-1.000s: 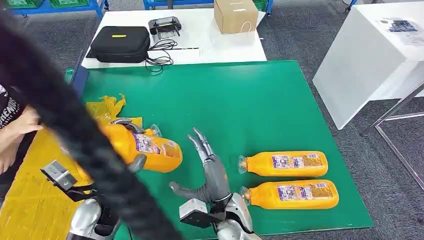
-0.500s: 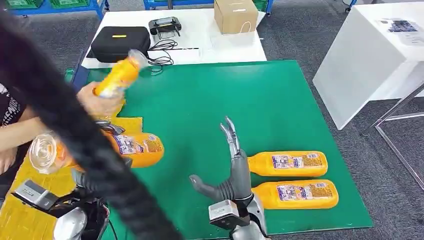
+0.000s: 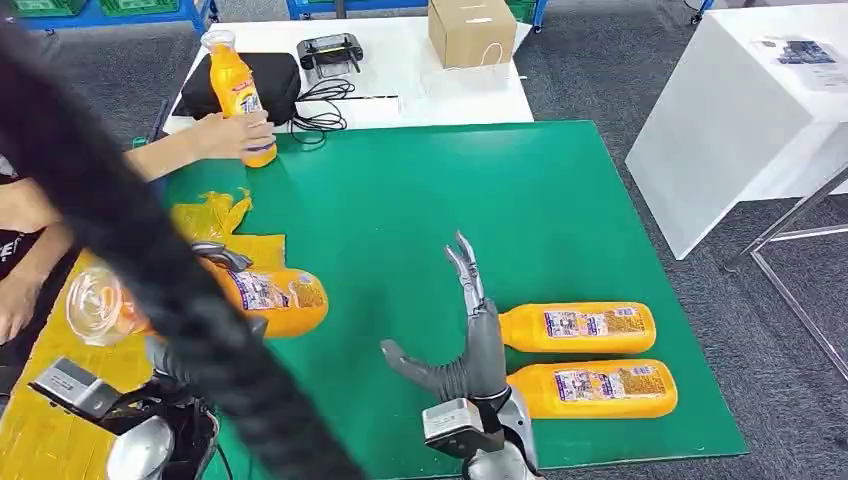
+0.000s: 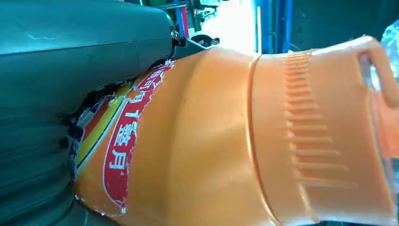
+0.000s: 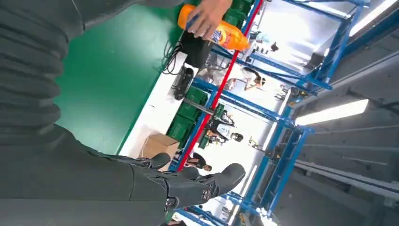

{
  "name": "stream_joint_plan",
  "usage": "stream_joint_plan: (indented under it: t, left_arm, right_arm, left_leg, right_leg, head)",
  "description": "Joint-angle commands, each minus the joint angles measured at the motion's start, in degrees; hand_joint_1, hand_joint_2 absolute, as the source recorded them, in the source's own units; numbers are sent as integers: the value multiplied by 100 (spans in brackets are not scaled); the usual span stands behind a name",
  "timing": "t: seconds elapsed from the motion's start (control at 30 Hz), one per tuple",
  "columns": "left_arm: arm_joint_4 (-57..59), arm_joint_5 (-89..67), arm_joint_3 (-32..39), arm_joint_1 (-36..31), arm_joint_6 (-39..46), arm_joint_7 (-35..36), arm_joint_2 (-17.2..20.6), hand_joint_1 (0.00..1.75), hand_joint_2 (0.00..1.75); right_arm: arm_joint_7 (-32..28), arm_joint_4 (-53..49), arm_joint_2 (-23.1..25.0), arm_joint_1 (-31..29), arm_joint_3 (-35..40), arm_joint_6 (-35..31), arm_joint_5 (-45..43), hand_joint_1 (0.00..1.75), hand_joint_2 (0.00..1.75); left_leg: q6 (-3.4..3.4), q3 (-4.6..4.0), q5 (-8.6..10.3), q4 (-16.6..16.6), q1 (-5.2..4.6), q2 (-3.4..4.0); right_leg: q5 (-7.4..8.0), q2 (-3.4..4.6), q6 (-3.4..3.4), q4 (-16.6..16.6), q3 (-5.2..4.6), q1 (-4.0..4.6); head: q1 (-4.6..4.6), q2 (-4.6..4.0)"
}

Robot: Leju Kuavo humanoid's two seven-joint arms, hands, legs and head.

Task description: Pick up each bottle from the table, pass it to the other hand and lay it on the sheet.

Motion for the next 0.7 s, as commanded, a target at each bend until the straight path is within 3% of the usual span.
stream_joint_plan:
  t: [0.03,0.6,0.7]
  left_arm:
    - [348,1,-98,-140,-14,42,45,175,175]
    - [596,-41,-220,-253,-54,162,14,175,175]
    - [613,-59,-224,-243,-21,175,4,175,175]
  right_arm:
    - [49,61,-60,-28,-132,34,-15,0,175]
    - [139,262,-78,-120,-46,146,95,0,175]
    - [151,223,-105,-83,-53,139,119,0,175]
  left_leg:
    - [-2,17,-5,-2,6,-3]
    - [-1,15,-3,-3,5,-3]
    - [-3,43,-19,2,20,3]
  right_leg:
    - [-4,-8,-5,-9,23,8]
    - [-3,-7,-4,-8,20,6]
    - [-10,-8,-10,-19,56,23]
  head:
    - [0,0]
    - [0,0]
    - [0,0]
